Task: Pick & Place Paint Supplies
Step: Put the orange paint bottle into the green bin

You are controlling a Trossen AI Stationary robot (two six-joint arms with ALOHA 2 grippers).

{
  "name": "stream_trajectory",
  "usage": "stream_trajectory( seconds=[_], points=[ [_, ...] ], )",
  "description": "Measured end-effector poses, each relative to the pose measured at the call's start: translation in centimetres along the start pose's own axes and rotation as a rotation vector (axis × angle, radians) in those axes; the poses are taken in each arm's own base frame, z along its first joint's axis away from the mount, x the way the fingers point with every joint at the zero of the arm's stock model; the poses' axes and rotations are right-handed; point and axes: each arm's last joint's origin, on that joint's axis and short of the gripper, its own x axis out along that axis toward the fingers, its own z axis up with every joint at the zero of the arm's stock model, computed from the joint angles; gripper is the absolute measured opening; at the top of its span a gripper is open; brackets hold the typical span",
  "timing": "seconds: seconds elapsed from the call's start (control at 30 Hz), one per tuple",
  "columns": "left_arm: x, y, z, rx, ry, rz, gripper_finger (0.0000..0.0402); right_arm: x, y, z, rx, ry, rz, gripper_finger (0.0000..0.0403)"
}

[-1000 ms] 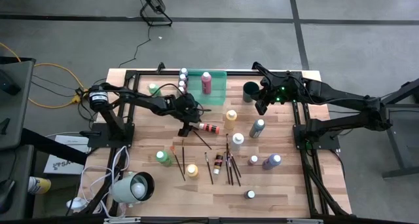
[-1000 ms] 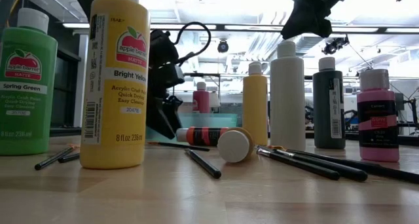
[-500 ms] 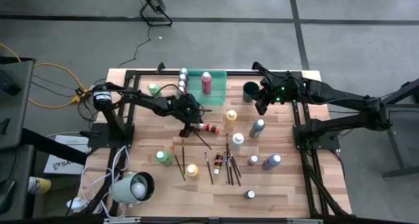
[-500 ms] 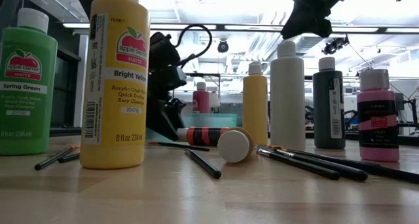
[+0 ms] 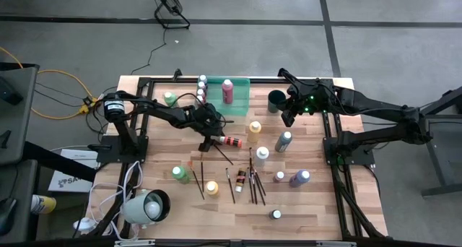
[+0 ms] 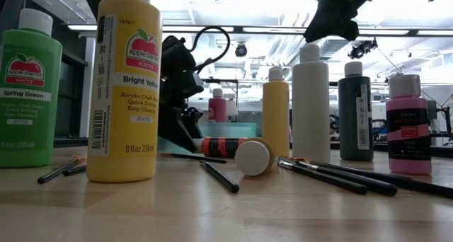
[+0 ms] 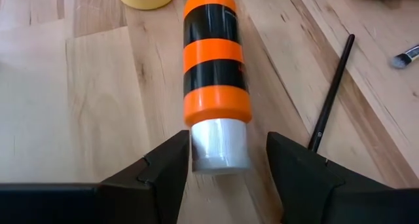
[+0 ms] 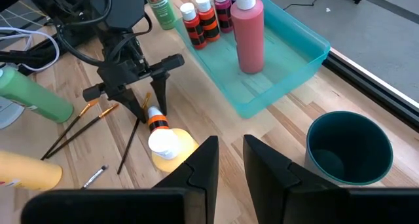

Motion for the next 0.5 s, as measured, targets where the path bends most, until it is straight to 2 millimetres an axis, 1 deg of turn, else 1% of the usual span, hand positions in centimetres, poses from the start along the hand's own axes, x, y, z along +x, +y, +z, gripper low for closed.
stream_trajectory(
  seconds=[0.07, 0.23, 0.4, 0.5],
  points=[
    [0.0, 0.0, 0.0, 0.0, 0.0, 0.0, 0.0175, 0.0, 0.0, 0.0, 0.0, 0.0, 0.0, 0.0064],
    [0.0, 0.01, -0.01, -0.012, 0.001, 0.0, 0.0117, 0.0, 0.0, 0.0, 0.0, 0.0, 0.0, 0.0064],
    [-0.02, -0.01, -0.03, -0.033, 0.004, -0.002, 0.0114, 0.0, 0.0, 0.0, 0.0, 0.0, 0.0, 0.0064],
    [-0.48, -0.04, 0.32, -0.066, 0.032, -0.012, 0.0114, 0.01, 0.0, 0.0, 0.0, 0.0, 0.0, 0.0064]
  ],
)
